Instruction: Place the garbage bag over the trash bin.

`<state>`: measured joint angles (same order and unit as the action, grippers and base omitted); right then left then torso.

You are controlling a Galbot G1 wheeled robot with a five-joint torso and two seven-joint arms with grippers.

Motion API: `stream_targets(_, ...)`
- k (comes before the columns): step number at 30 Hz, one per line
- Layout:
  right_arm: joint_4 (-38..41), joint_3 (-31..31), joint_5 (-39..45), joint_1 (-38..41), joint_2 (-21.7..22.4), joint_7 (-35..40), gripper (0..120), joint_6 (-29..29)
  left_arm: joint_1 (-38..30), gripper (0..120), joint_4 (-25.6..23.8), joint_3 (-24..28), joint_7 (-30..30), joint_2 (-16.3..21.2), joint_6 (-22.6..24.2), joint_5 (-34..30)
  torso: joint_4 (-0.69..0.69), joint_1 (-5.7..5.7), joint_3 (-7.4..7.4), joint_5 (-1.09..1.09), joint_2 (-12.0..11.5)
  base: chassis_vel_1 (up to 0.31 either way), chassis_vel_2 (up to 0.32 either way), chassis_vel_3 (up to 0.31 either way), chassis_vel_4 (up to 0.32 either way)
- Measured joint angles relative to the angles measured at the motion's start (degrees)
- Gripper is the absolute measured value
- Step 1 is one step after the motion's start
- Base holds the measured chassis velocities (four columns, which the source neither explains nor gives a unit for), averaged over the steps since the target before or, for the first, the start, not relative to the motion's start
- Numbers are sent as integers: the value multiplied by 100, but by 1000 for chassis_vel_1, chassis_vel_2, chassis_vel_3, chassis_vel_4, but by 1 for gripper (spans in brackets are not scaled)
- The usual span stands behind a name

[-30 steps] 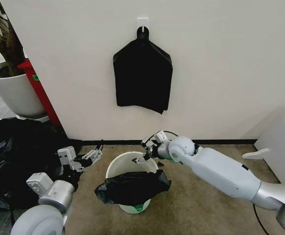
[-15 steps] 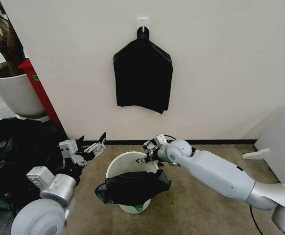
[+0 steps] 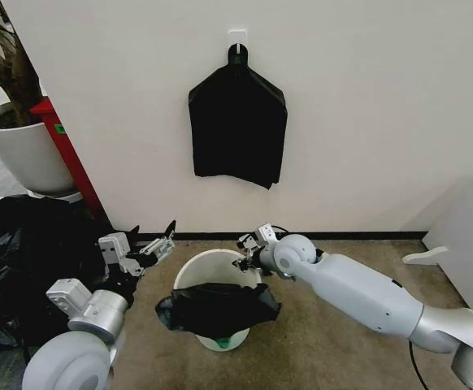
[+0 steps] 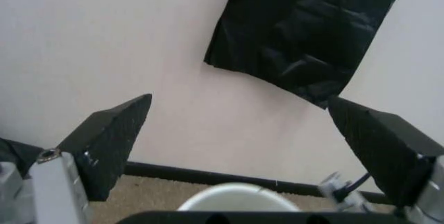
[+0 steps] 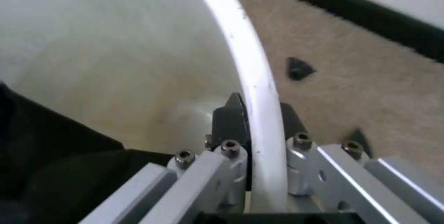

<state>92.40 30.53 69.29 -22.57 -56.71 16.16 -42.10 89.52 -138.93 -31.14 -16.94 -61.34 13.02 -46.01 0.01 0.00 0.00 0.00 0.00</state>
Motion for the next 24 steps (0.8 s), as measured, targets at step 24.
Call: stream_targets(24,2749,-2040,2174,-2329,405,5822,0,2291,-40,100,227,136,129,-33,-144,428,0,-1,0,1,1,0,0,0,0)
